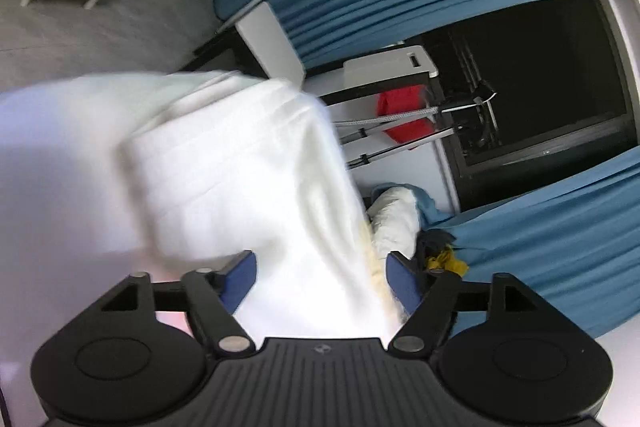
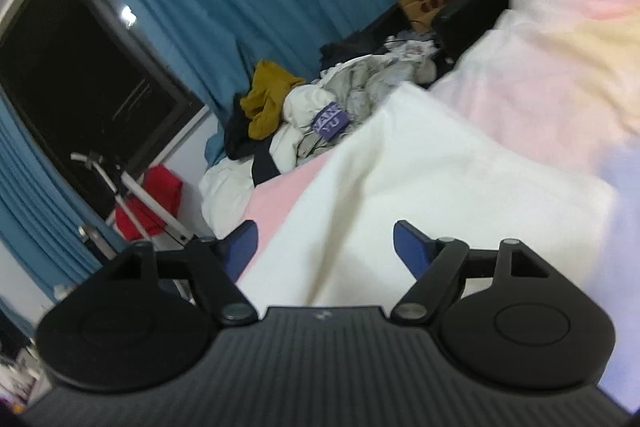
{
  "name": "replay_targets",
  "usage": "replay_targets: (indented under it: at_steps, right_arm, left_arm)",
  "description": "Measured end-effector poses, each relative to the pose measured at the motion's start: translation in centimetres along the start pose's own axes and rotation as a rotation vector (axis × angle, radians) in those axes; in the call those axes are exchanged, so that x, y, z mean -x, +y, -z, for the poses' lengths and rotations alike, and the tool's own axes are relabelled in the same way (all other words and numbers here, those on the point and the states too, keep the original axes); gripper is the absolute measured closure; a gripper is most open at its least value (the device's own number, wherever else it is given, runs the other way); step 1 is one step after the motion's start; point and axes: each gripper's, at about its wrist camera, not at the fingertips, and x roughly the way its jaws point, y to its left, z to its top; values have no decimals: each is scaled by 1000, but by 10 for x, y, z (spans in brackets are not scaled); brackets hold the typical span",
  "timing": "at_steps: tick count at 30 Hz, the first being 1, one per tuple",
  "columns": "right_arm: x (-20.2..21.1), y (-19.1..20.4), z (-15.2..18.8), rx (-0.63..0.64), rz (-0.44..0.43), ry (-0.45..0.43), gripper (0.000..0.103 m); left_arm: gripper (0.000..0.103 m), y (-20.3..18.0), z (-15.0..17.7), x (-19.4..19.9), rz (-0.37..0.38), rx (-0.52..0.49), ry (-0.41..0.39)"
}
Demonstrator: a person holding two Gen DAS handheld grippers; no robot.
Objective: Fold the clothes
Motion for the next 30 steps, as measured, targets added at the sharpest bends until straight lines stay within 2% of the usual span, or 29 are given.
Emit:
replay_targets:
  at_steps: [4, 8, 12, 15, 16, 17, 19, 20, 21, 22, 23, 25, 30]
  right_arm:
    - [49, -29, 15, -142, 75, -4, 25]
    - [62, -62, 32, -296, 154, 99, 25]
    - [52, -82, 42, -395, 104, 147, 25]
    - [34, -90, 48, -403, 78, 142, 26]
    - [26, -92, 49, -394, 71, 142, 26]
    - [21, -94, 49, -381, 69, 120, 27]
    - [11, -96, 49, -354, 64, 73, 34]
    - [8, -96, 48, -338, 56, 52, 42]
    - [6, -96, 47, -323, 48, 31, 63]
    - [5, -95, 46, -299, 65, 19, 79]
    - [6, -94, 45, -280, 84, 7, 90]
    - [13, -90, 42, -267, 72, -33, 92]
    - [49, -71, 25, -253, 43, -93, 95]
  left_arm:
    - [29, 33, 25, 6, -86, 118, 64]
    - [29, 28, 31, -8, -127, 42, 104]
    - [29, 24, 27, -34, -126, 81, 75]
    - [30, 22, 19, -54, -137, 98, 51]
    - [33, 20, 17, -61, -136, 98, 39]
    - [40, 17, 16, -68, -133, 96, 28]
    - [50, 11, 12, -80, -142, 117, 14]
    - [61, 9, 9, -86, -147, 138, 7]
    - [71, 6, 6, -91, -140, 147, 5]
    - [89, 2, 3, -90, -139, 143, 1]
    - [90, -3, 0, -88, -138, 136, -4]
    - [92, -12, -6, -83, -137, 122, -13]
    - [94, -30, -17, -40, -123, 100, -41]
